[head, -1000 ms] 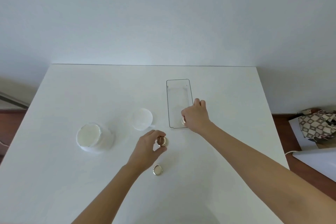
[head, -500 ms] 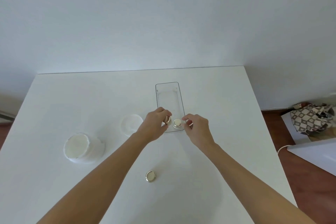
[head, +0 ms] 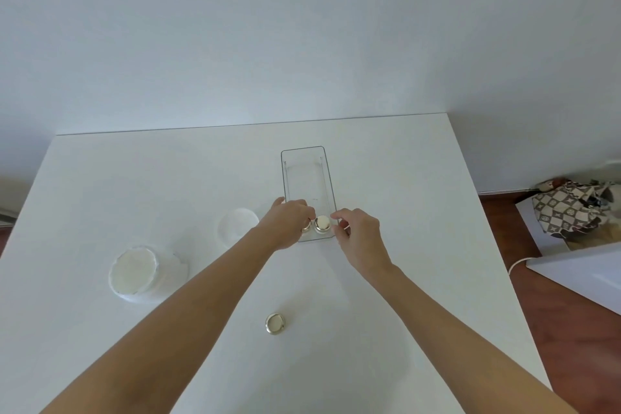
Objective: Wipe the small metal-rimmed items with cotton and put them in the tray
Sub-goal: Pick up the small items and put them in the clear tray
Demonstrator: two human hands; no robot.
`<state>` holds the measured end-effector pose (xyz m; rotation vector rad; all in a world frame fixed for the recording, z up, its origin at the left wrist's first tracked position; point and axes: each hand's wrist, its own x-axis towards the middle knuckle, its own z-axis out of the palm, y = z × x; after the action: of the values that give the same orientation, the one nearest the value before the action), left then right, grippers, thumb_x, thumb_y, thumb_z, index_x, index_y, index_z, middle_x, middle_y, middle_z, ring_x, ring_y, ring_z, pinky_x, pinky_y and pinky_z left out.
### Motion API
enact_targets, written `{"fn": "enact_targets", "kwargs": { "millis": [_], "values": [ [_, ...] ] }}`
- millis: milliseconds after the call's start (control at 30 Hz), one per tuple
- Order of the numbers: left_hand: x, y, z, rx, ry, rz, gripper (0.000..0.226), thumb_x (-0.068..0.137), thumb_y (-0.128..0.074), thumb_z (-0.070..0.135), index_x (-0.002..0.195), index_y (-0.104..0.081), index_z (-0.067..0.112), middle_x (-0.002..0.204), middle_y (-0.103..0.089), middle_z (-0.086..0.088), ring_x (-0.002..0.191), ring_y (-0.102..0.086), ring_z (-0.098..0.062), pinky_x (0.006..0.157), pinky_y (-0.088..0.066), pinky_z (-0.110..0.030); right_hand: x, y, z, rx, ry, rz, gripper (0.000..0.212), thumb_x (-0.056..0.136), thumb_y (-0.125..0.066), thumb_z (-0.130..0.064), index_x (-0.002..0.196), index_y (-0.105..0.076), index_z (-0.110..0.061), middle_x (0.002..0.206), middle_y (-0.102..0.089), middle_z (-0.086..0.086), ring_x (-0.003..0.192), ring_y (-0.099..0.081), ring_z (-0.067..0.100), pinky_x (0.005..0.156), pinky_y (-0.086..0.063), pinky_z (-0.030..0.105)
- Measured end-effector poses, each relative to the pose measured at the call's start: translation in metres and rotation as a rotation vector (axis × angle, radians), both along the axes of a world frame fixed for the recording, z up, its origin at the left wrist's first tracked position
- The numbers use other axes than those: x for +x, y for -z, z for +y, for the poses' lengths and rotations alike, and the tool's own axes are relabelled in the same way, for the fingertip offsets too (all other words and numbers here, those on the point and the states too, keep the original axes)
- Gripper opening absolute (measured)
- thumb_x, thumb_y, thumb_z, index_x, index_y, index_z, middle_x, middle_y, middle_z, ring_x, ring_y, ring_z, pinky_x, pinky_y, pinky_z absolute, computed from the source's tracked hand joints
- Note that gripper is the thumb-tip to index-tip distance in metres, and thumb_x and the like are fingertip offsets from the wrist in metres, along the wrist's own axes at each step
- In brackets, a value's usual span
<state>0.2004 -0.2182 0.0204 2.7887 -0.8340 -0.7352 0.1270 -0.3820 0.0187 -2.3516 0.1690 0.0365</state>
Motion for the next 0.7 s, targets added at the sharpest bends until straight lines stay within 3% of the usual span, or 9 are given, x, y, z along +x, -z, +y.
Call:
{"fn": "enact_targets", "kwargs": {
  "millis": [167, 333, 433, 533, 700],
  "values": [
    [-0.016, -0.01, 0.012, -0.244, -0.12, -0.059, 0.037, 0.099, -0.052, 0.008, 0.134, -0.059, 0.016, 0.142, -0.054, -0.003, 0.126, -0.054, -0.021, 0.113, -0.028, -0.033, -0.001, -0.001, 0.003, -0.026, -0.011, -0.007, 0.02, 0.087, -0.062, -0.002, 0.106, -0.07, -0.007, 0.087, -0.064, 0.014, 0.074, -0.06, 0.024, 0.076, -0.049, 0.029],
    [-0.066, -0.019, 0.052, -0.486, -0.246, -0.058, 0.036, 0.09, -0.068, 0.008, 0.126, -0.065, 0.014, 0.128, -0.06, -0.002, 0.118, -0.06, -0.02, 0.104, -0.043, -0.03, 0.0, -0.002, 0.003, -0.04, -0.011, 0.004, 0.021, 0.087, -0.061, -0.001, 0.105, -0.07, -0.006, 0.088, -0.063, 0.014, 0.072, -0.058, 0.022, 0.074, -0.047, 0.026],
    [-0.102, -0.01, 0.081, -0.437, -0.246, 0.115, 0.038, 0.087, -0.069, 0.006, 0.122, -0.065, 0.019, 0.12, -0.057, 0.007, 0.106, -0.06, -0.01, 0.1, -0.047, -0.028, -0.001, -0.004, 0.005, -0.047, -0.009, 0.006, 0.021, 0.087, -0.061, -0.001, 0.104, -0.07, -0.006, 0.087, -0.064, 0.014, 0.069, -0.054, 0.017, 0.072, -0.043, 0.021],
    [-0.128, 0.002, 0.098, -0.337, -0.221, 0.31, 0.05, 0.08, -0.071, 0.008, 0.127, -0.062, 0.024, 0.127, -0.053, 0.007, 0.11, -0.056, -0.007, 0.098, -0.046, -0.024, -0.001, -0.005, 0.006, -0.044, 0.005, 0.017, 0.02, 0.086, -0.061, -0.001, 0.104, -0.07, -0.006, 0.087, -0.063, 0.014, 0.069, -0.056, 0.02, 0.071, -0.045, 0.023],
    [-0.143, 0.018, 0.102, -0.251, -0.216, 0.35, 0.057, 0.078, -0.075, 0.014, 0.131, -0.058, 0.026, 0.13, -0.049, 0.009, 0.116, -0.055, -0.011, 0.098, -0.048, -0.03, -0.002, -0.006, 0.009, -0.045, 0.013, 0.034, 0.019, 0.086, -0.062, -0.001, 0.102, -0.07, -0.006, 0.084, -0.064, 0.015, 0.069, -0.062, 0.026, 0.072, -0.051, 0.03]
  ]
}}
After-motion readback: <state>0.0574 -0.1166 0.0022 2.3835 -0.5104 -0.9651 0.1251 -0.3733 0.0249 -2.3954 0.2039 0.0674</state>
